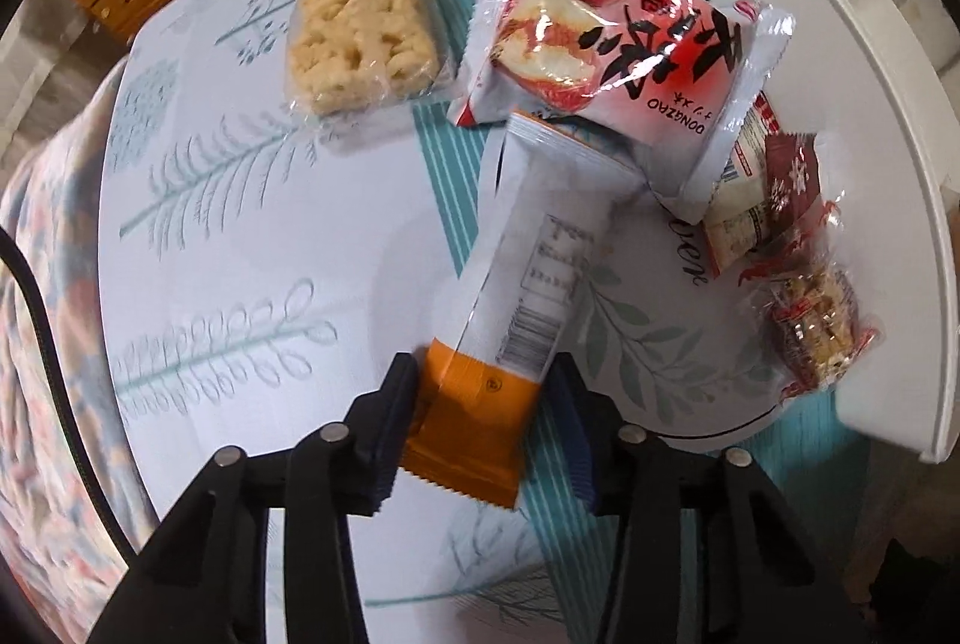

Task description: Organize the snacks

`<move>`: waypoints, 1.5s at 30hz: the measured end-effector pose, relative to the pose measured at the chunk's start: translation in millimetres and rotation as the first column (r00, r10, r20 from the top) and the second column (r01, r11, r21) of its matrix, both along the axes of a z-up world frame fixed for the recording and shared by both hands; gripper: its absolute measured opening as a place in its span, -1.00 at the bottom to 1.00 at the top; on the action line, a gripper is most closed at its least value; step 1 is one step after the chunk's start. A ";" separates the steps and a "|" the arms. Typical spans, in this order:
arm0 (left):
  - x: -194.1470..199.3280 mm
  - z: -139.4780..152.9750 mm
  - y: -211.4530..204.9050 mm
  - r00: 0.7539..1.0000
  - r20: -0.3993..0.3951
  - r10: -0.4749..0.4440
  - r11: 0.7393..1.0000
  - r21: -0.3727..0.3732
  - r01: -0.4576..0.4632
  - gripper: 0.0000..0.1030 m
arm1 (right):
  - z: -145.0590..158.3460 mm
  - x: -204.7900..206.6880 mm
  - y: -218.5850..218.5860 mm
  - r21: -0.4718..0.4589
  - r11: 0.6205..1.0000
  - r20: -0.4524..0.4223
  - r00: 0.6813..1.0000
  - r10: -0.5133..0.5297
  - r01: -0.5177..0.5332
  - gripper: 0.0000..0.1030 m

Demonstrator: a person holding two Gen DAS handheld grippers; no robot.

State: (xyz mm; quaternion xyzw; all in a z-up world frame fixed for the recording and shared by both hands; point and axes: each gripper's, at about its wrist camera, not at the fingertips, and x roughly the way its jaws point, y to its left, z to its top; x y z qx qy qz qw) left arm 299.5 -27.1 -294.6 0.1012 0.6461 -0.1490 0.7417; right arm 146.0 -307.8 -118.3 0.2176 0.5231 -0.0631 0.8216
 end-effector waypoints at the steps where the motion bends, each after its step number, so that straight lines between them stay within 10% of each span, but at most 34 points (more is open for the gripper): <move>1: -5.2 0.7 4.1 0.999 -0.015 0.035 0.999 -0.015 -0.036 -0.20 | -0.4 1.1 -1.6 0.005 1.000 -0.001 1.000 0.005 -0.005 -0.33; 9: -44.0 32.4 9.0 0.982 -0.027 0.189 0.975 -0.116 -0.191 -0.34 | -5.1 6.6 -14.0 0.049 0.997 -0.016 0.998 0.061 -0.060 -0.33; 25: -113.7 135.9 -22.2 0.916 0.031 0.401 0.834 -0.427 -0.350 -0.36 | -20.6 1.3 -30.4 0.162 0.975 -0.043 0.986 0.161 -0.152 -0.33; 35: -105.8 140.3 -90.8 0.953 0.053 0.298 0.821 -0.523 -0.228 -0.36 | -43.6 -6.9 -48.2 0.250 0.964 -0.085 0.990 0.115 -0.091 -0.29; 41: -94.8 130.7 -124.7 0.971 0.079 0.227 0.856 -0.491 -0.160 -0.35 | -52.3 -6.2 -54.4 0.275 0.960 -0.120 0.989 0.092 -0.056 -0.29; 43: -95.3 134.5 -131.2 0.971 0.107 0.216 0.873 -0.467 -0.143 -0.25 | -51.1 -6.0 -55.8 0.290 0.956 -0.112 0.990 0.086 -0.050 -0.20; 45: -96.3 138.5 -132.4 0.971 0.117 0.211 0.880 -0.456 -0.136 0.32 | -47.8 -5.8 -56.4 0.292 0.956 -0.098 0.993 0.069 -0.038 0.12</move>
